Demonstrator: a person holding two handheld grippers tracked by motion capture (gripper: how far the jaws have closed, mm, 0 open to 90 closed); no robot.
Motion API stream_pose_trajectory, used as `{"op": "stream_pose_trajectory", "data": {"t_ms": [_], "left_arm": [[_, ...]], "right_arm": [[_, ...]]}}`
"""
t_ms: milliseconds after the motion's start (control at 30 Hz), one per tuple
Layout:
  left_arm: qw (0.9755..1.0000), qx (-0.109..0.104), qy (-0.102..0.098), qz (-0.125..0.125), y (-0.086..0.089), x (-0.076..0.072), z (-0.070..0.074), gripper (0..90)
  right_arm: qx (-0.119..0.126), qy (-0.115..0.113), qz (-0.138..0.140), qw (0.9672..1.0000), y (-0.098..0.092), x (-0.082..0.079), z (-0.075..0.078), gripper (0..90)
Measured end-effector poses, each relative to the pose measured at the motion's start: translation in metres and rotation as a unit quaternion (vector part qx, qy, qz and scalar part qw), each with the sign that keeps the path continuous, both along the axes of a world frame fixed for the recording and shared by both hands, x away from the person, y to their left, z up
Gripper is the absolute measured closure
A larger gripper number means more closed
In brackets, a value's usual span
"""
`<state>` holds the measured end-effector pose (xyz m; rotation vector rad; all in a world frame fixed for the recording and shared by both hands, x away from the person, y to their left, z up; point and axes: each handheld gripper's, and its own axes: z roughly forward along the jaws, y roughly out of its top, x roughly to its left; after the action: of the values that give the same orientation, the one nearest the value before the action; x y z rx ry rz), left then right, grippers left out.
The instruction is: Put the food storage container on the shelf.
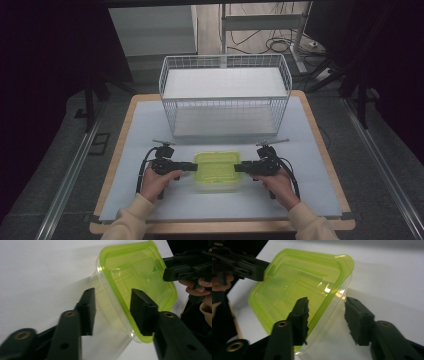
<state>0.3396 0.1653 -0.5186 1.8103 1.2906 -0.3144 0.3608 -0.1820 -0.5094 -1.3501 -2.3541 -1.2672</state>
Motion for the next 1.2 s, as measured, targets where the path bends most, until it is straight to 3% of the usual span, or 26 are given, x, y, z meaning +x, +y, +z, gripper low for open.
{"op": "stream_pose_trajectory", "data": {"t_ms": [167,367,633,867,1033,1200], "left_arm": [[0.9997,-0.020,0.012,-0.011,-0.002,-0.001,-0.002,69.3],[0.9995,-0.031,-0.009,-0.006,-0.003,-0.009,0.006,75.9],[0.9989,-0.026,-0.038,-0.005,-0.003,-0.017,0.014,81.1],[0.9981,-0.037,-0.048,-0.007,-0.001,-0.021,0.019,81.0],[0.9979,-0.026,-0.059,-0.011,-0.002,-0.022,0.023,80.8],[0.9973,-0.031,-0.066,-0.011,-0.002,-0.022,0.028,80.7]], "right_arm": [[0.030,0.029,0.000,0.9991,-0.003,0.002,-0.002,67.1],[0.049,0.036,-0.017,0.9980,-0.007,-0.002,0.002,75.9],[0.044,0.009,-0.021,0.9988,-0.007,-0.010,0.012,80.4],[0.052,-0.009,-0.020,0.9984,-0.008,-0.015,0.023,80.4],[0.043,-0.034,-0.018,0.9983,-0.006,-0.020,0.030,80.4],[0.045,-0.049,-0.018,0.9976,-0.007,-0.022,0.037,80.4]]}}
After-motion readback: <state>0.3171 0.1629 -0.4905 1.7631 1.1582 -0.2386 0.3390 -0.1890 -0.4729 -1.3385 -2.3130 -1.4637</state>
